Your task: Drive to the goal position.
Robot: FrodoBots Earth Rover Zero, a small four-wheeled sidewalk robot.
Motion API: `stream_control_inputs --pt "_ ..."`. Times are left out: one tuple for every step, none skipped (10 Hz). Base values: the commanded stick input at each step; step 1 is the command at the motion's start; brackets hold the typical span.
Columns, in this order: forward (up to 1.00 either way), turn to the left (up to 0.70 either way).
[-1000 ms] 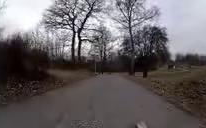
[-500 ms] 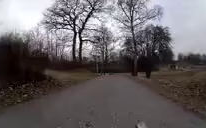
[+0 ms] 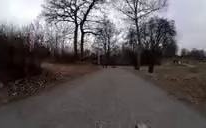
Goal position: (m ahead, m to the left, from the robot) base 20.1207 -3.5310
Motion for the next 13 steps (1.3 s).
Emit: stream_control_inputs --pt "1.0 -0.4" --pt "1.0 -0.4" --pt "1.0 -0.4" --pt "1.0 -0.4" --pt "1.0 -0.4" --pt "1.0 -0.33" --pt "1.0 0.0" --pt "1.0 0.0" --pt "1.0 -0.02" --pt "1.0 -0.22" --pt "1.0 -0.39" --pt "1.0 -0.23" --pt "1.0 -0.08"
